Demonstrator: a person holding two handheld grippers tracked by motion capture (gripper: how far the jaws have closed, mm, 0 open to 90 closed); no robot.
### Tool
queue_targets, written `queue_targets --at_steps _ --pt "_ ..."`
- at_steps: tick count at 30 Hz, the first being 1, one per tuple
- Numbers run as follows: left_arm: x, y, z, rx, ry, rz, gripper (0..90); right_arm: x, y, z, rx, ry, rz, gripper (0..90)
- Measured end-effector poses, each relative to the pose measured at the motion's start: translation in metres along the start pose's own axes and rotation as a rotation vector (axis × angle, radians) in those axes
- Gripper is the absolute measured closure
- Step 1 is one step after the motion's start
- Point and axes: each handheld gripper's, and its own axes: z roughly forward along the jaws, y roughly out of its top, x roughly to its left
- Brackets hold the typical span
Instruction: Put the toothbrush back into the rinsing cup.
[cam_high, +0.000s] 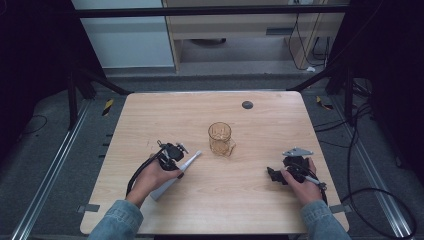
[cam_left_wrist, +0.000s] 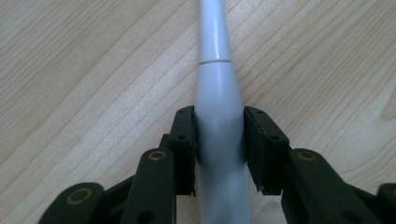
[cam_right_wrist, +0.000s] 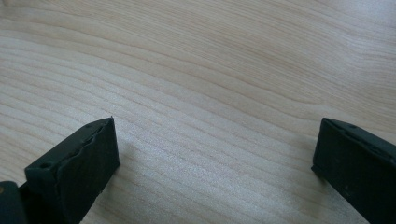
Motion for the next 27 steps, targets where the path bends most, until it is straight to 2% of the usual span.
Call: queue_targets --at_steps 3,6,7,8,11,15,23,27 --pt "0.002 -0.001 -0.002 -0.014 0.011 -0.008 66.5 0.0 0.0 0.0 0.0 0.0 0.0 0.4" --pt "0.005 -0.005 -0.014 -0.078 0.015 -0.015 66.6 0.0 0.0 0.0 0.0 0.0 0.0 0.4" --pt "0.005 -0.005 -0.014 -0.078 0.015 -0.015 66.7 0.0 0.0 0.0 0.0 0.0 0.0 0.4" --pt "0.006 -0.006 -0.018 -0.101 0.015 -0.021 66.7 0.0 0.0 0.0 0.0 0.0 0.0 0.4" --pt "0.009 -0.011 -0.031 -0.169 0.039 -0.027 66.7 0.0 0.0 0.0 0.0 0.0 0.0 0.5" --pt "0.01 -0.015 -0.038 -0.197 0.042 -0.034 66.8 0.0 0.0 0.0 0.0 -0.001 -0.001 0.4" --pt "0.007 -0.018 -0.054 -0.286 0.053 -0.024 66.8 -0.001 0.0 0.001 0.0 -0.004 -0.006 0.3" --pt "0.007 -0.017 -0.057 -0.304 0.053 -0.025 66.8 0.0 0.0 0.001 0.0 -0.004 -0.005 0.3"
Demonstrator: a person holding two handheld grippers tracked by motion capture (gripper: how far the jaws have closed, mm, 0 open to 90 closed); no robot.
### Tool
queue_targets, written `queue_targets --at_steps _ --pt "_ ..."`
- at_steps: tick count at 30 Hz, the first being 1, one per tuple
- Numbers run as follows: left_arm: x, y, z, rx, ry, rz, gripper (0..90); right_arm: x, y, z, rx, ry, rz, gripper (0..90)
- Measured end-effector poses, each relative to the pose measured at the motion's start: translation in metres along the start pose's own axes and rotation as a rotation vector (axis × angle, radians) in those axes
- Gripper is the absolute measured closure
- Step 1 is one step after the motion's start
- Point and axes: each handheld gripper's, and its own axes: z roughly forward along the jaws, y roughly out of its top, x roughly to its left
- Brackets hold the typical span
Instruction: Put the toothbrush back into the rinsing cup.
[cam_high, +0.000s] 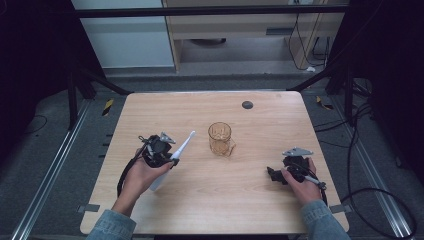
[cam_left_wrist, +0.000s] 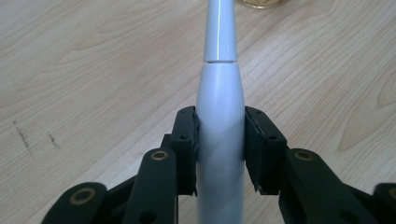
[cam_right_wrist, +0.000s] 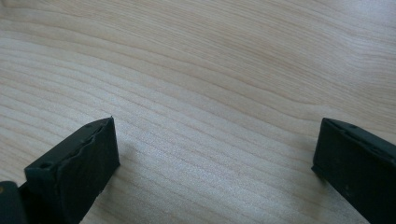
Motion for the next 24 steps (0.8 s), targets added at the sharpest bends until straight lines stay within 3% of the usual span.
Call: queue_targets --at_steps 5,15,24 --pt "-0.003 0.004 -0.007 -0.026 0.024 -0.001 66.8 0.0 0.0 0.0 0.0 -0.002 0.003 0.3" --pt "-0.008 0.012 -0.006 -0.077 0.012 -0.007 66.8 0.0 0.0 0.0 -0.002 0.003 -0.001 0.4" --pt "-0.012 0.02 -0.007 -0.083 0.018 -0.012 66.8 -0.001 0.0 0.0 -0.002 0.004 -0.003 0.3"
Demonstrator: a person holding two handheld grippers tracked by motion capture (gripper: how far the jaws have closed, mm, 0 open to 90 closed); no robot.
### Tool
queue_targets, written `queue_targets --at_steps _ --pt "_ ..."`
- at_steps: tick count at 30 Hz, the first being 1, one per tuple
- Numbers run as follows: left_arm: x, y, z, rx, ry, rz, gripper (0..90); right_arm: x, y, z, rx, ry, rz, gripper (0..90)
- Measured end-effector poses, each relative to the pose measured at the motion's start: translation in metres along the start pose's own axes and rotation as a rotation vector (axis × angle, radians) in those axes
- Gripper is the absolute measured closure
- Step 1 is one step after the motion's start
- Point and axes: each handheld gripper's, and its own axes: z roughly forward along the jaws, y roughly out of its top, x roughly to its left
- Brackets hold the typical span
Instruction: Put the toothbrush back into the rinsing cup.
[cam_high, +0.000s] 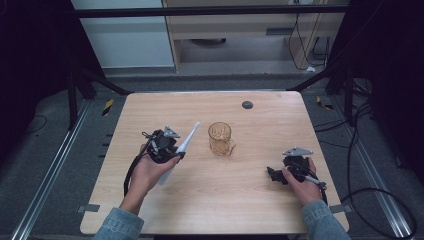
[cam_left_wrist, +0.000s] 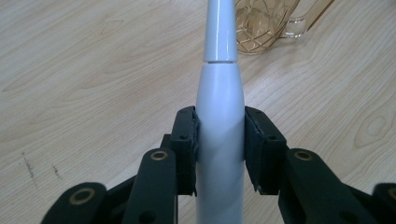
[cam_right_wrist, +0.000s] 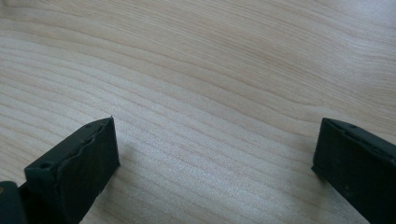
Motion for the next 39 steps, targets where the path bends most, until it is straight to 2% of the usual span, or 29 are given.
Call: queue_targets --at_steps 9,14,21,33,39 --pt "-0.006 0.012 -0.004 -0.046 -0.012 0.02 66.8 0.0 0.0 0.0 -0.001 0.0 0.001 0.3" --pt "-0.015 0.023 -0.007 -0.083 -0.012 0.025 66.8 0.0 0.0 0.0 -0.001 -0.004 0.004 0.3" --pt "-0.018 0.036 -0.007 -0.097 -0.029 0.039 66.8 0.0 0.0 0.001 -0.001 -0.004 0.003 0.3" --pt "-0.019 0.062 -0.007 -0.125 -0.02 0.048 66.8 0.0 0.0 0.0 0.0 -0.001 -0.003 0.4" --pt "-0.024 0.072 -0.011 -0.159 -0.011 0.052 66.8 0.0 0.0 0.0 0.0 0.003 0.0 0.4"
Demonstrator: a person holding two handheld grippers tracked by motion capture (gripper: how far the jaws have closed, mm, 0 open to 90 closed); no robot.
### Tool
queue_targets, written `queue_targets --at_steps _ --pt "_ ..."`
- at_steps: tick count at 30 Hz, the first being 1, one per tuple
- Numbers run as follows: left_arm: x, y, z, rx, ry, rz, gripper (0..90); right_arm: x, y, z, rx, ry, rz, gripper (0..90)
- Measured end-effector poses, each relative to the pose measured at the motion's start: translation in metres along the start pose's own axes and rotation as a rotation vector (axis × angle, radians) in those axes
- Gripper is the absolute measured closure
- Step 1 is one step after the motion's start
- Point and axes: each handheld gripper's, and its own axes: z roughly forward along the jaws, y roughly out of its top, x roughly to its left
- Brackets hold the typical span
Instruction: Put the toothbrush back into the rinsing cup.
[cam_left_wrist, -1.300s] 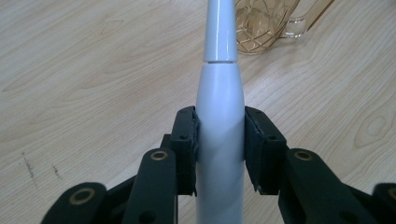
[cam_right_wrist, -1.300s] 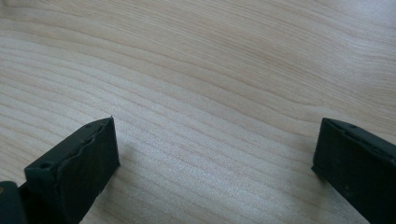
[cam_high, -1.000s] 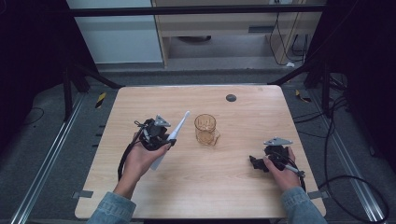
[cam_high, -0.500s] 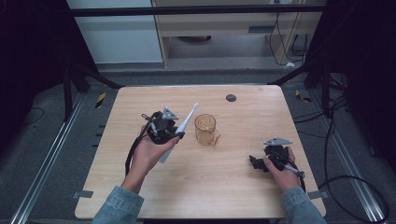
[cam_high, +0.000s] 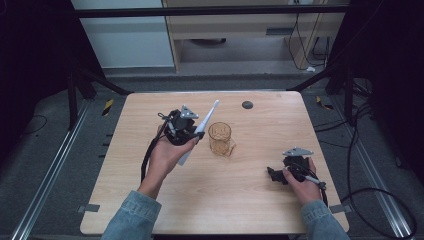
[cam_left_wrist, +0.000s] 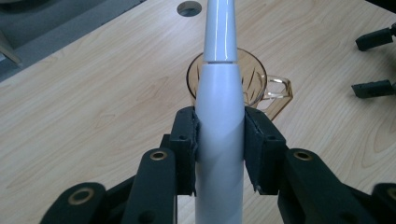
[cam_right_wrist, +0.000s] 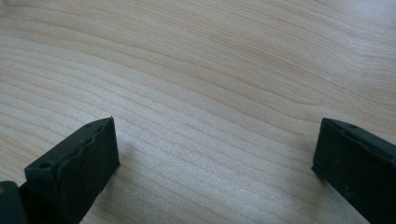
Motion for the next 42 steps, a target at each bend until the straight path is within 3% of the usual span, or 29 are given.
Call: queue_targets --at_steps 3,7,21,27,33,42 --pt "-0.001 0.0 -0.001 -0.019 0.028 -0.001 66.8 0.0 0.0 0.0 0.0 0.006 -0.003 0.4" --pt "0.001 0.003 -0.002 -0.037 0.022 -0.018 66.8 -0.001 0.0 0.0 0.0 0.006 -0.003 0.4" --pt "-0.001 0.033 0.002 -0.088 0.016 -0.005 66.7 0.0 0.0 0.0 -0.001 0.006 -0.004 0.5" --pt "0.0 0.042 0.004 -0.084 0.029 0.002 66.7 0.0 0.0 0.0 -0.001 0.005 -0.005 0.5" --pt "0.002 0.053 0.015 -0.046 0.056 0.023 66.8 0.0 0.0 0.0 0.0 0.005 -0.004 0.5" --pt "0.005 0.07 0.024 -0.086 0.075 0.005 66.8 0.0 0.0 -0.001 0.001 0.011 0.002 0.5"
